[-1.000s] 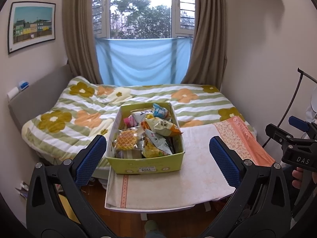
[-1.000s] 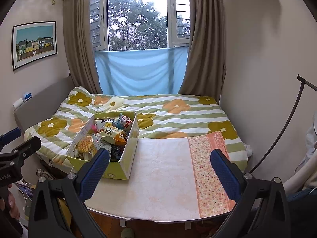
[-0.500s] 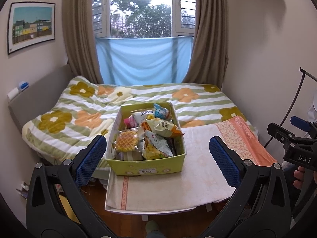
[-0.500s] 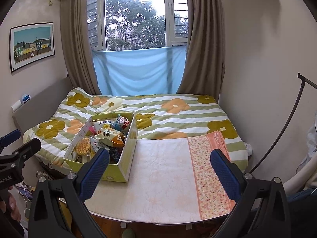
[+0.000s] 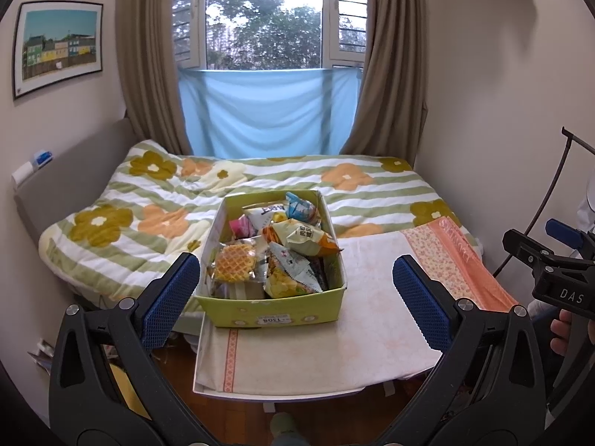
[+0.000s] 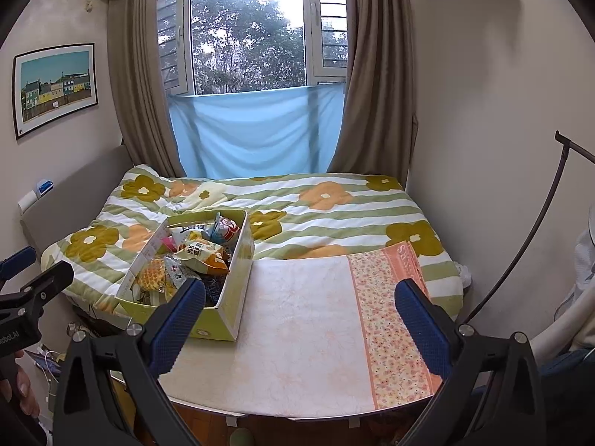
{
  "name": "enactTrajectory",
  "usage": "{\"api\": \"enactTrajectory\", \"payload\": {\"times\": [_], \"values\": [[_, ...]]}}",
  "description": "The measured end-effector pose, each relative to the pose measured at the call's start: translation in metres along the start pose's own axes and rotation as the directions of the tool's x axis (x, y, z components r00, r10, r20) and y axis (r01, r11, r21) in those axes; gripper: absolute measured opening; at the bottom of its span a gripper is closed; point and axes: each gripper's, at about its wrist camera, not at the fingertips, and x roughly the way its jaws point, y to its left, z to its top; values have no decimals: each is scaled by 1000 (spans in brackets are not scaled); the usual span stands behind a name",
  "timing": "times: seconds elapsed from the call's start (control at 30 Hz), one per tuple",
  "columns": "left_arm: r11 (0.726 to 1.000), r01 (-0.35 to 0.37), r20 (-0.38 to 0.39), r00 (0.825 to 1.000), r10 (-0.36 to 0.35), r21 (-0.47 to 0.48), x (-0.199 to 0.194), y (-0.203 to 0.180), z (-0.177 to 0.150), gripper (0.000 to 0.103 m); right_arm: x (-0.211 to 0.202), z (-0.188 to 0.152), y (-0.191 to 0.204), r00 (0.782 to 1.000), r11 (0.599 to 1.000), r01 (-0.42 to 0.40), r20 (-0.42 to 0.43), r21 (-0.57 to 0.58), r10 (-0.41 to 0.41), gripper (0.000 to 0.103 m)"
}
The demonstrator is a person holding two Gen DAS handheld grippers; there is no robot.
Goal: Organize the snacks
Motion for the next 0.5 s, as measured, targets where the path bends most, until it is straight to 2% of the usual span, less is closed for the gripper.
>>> {"api": "enactTrajectory", "payload": {"times": [0.23,0.5], "values": [[1000,-7,37,999,8,-30,-6,2,0,103,-3,0,-1,1000,1000,9,5,4,-9,102],[999,-1,23,1000,2,-35,-6,-1,-6,103,-4,-2,-1,1000,1000,9,-6,2,-9,102]]}}
